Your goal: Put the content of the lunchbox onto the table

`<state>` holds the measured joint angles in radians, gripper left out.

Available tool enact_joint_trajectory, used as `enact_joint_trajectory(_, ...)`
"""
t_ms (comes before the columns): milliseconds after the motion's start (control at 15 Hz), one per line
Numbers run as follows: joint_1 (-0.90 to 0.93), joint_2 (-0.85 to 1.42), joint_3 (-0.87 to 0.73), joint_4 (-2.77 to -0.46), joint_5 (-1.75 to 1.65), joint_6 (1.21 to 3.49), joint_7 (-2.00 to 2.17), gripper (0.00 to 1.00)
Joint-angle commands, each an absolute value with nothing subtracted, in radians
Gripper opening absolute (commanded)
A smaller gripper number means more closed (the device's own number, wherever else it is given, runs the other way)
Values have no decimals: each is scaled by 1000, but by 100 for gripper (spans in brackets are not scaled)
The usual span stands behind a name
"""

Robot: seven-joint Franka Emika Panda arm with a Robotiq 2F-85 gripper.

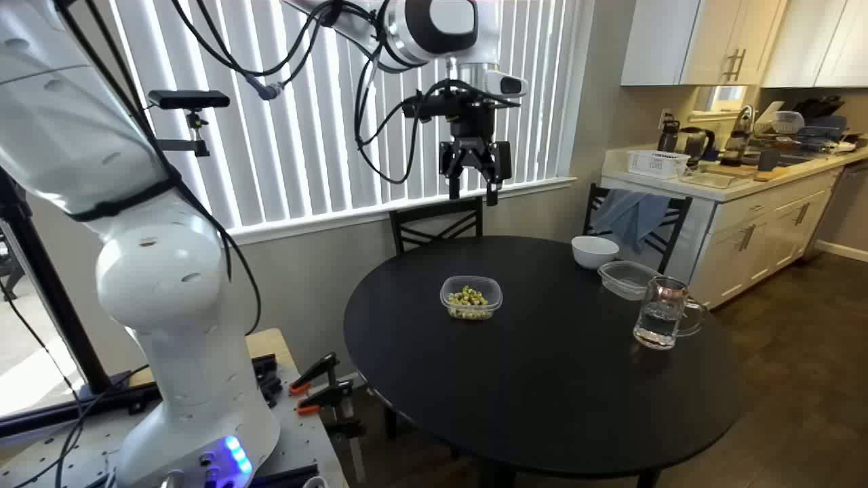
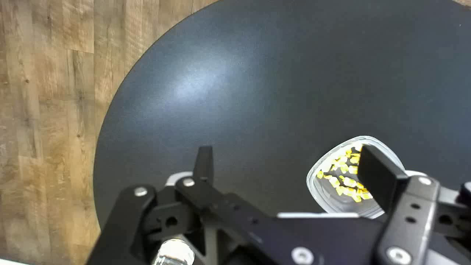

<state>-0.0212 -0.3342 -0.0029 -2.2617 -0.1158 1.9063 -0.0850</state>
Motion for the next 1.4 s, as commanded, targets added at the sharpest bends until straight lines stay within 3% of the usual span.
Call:
enact_joint_trajectory(0, -16, -334, -8, -2260, -117, 1904, -84, 100)
enact_joint_trajectory(1067, -16, -334, -8, -2260, -117, 1904, -84, 100)
enact_joint_trajectory(1333, 11, -225, -88, -2318, 55, 2028, -315, 100)
